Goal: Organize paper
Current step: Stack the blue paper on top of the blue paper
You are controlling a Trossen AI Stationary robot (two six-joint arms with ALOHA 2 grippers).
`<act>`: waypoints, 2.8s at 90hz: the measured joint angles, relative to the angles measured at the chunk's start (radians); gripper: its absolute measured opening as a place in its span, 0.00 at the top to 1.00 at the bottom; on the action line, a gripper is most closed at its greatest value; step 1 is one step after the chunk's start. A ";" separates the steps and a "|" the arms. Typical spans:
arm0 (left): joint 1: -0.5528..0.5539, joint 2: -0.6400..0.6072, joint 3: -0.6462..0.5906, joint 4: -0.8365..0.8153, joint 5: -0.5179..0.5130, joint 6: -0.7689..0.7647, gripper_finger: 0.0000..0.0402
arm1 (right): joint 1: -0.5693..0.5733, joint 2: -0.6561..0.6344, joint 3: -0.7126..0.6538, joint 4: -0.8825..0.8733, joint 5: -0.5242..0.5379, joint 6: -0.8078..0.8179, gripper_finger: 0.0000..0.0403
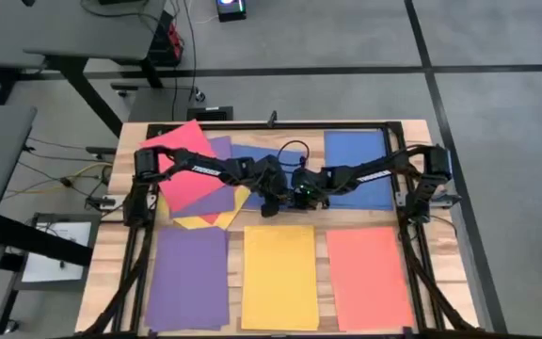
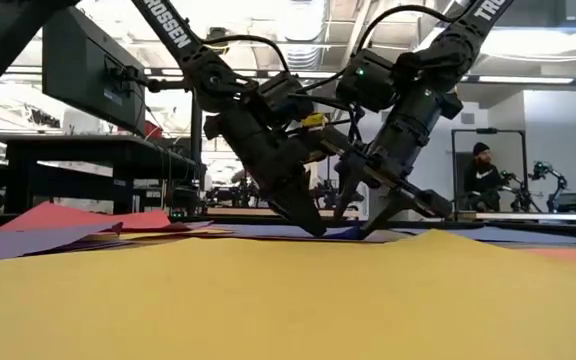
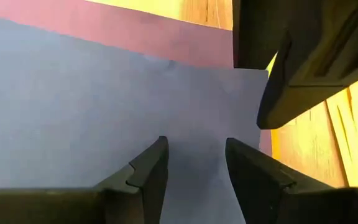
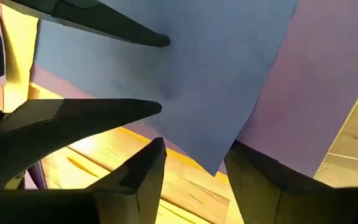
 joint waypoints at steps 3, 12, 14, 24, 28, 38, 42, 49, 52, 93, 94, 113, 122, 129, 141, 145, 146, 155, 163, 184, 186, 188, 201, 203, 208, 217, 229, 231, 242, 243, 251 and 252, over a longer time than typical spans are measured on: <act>0.000 0.000 0.000 0.000 0.000 0.001 0.64 | 0.000 0.000 0.000 0.000 0.002 0.000 0.61; 0.000 0.000 0.000 0.000 0.000 0.000 0.64 | 0.000 0.000 0.000 -0.003 0.017 0.001 0.65; 0.000 0.000 0.000 0.001 0.000 -0.001 0.64 | 0.000 0.000 0.000 -0.004 0.023 0.001 0.67; 0.000 0.000 0.000 0.001 -0.004 -0.010 0.64 | 0.000 0.000 0.000 -0.011 0.047 -0.007 0.79; 0.000 0.000 0.000 0.001 -0.004 -0.009 0.64 | 0.000 0.000 -0.001 -0.012 0.059 -0.017 0.85; 0.000 0.000 0.000 0.002 -0.004 -0.010 0.64 | 0.000 0.002 -0.001 -0.012 0.086 -0.063 0.98; 0.000 0.000 0.000 0.000 -0.003 -0.010 0.64 | 0.000 0.002 -0.001 -0.013 0.089 -0.077 0.98; 0.003 -0.018 0.019 -0.052 0.000 -0.010 0.64 | 0.000 -0.006 -0.001 -0.015 0.089 -0.110 1.00; 0.008 -0.030 0.033 -0.090 0.004 -0.008 0.64 | 0.000 -0.017 -0.001 -0.023 0.088 -0.123 1.00; 0.135 -0.304 0.352 -0.558 -0.080 0.175 0.64 | -0.181 -0.368 0.108 -0.533 -0.091 -0.674 1.00; 0.138 -0.308 0.356 -0.566 -0.083 0.177 0.64 | -0.190 -0.376 0.111 -0.554 -0.093 -0.688 1.00; 0.209 -0.397 0.391 -0.616 -0.107 0.175 0.64 | -0.408 -0.486 0.171 -0.872 -0.176 -0.990 1.00; 0.234 -0.418 0.391 -0.621 -0.106 0.173 0.64 | -0.509 -0.496 0.205 -0.979 -0.184 -1.166 1.00; 0.246 -0.422 0.391 -0.626 -0.107 0.163 0.64 | -0.577 -0.478 0.223 -1.029 -0.185 -1.298 1.00; 0.251 -0.422 0.391 -0.648 -0.106 0.165 0.64 | -0.658 -0.411 0.255 -1.070 -0.146 -1.530 1.00; 0.251 -0.422 0.391 -0.659 -0.105 0.176 0.64 | -0.673 -0.381 0.269 -1.082 -0.136 -1.616 1.00; 0.251 -0.422 0.391 -0.662 -0.105 0.179 0.64 | -0.676 -0.373 0.273 -1.085 -0.131 -1.637 1.00; 0.247 -0.422 0.391 -0.682 -0.104 0.202 0.64 | -0.695 -0.296 0.317 -1.104 -0.055 -1.812 1.00; 0.247 -0.422 0.391 -0.701 -0.104 0.212 0.64 | -0.703 -0.224 0.361 -1.139 0.042 -1.953 1.00; 0.249 -0.422 0.391 -0.716 -0.104 0.212 0.64 | -0.757 -0.079 0.398 -1.177 0.298 -2.154 1.00; 0.249 -0.422 0.391 -0.716 -0.104 0.212 0.64 | -0.763 -0.070 0.398 -1.171 0.317 -2.151 1.00; 0.249 -0.422 0.391 -0.716 -0.104 0.212 0.64 | -0.769 -0.062 0.398 -1.163 0.338 -2.138 1.00; 0.249 -0.422 0.391 -0.716 -0.104 0.213 0.64 | -0.789 -0.045 0.398 -1.113 0.451 -2.043 1.00; 0.249 -0.422 0.391 -0.716 -0.104 0.213 0.64 | -0.789 -0.046 0.399 -1.103 0.463 -2.026 1.00; 0.249 -0.422 0.391 -0.715 -0.104 0.213 0.64 | -0.789 -0.047 0.399 -1.086 0.487 -1.991 1.00; 0.249 -0.422 0.391 -0.708 -0.104 0.213 0.64 | -0.792 -0.047 0.399 -1.076 0.529 -1.936 1.00; 0.249 -0.422 0.391 -0.686 -0.105 0.213 0.64 | -0.822 -0.047 0.399 -1.030 0.559 -1.892 1.00; 0.249 -0.422 0.391 -0.683 -0.105 0.213 0.64 | -0.824 -0.047 0.399 -1.022 0.566 -1.889 1.00; 0.249 -0.422 0.391 -0.663 -0.104 0.213 0.64 | -0.833 -0.047 0.399 -0.985 0.604 -1.879 1.00; 0.249 -0.423 0.391 -0.662 -0.105 0.213 0.64 | -0.833 -0.047 0.399 -0.984 0.609 -1.874 1.00; 0.249 -0.423 0.391 -0.662 -0.105 0.215 0.64 | -0.832 -0.035 0.399 -0.983 0.640 -1.845 1.00; 0.249 -0.423 0.391 -0.662 -0.105 0.215 0.64 | -0.833 -0.032 0.399 -0.986 0.643 -1.843 1.00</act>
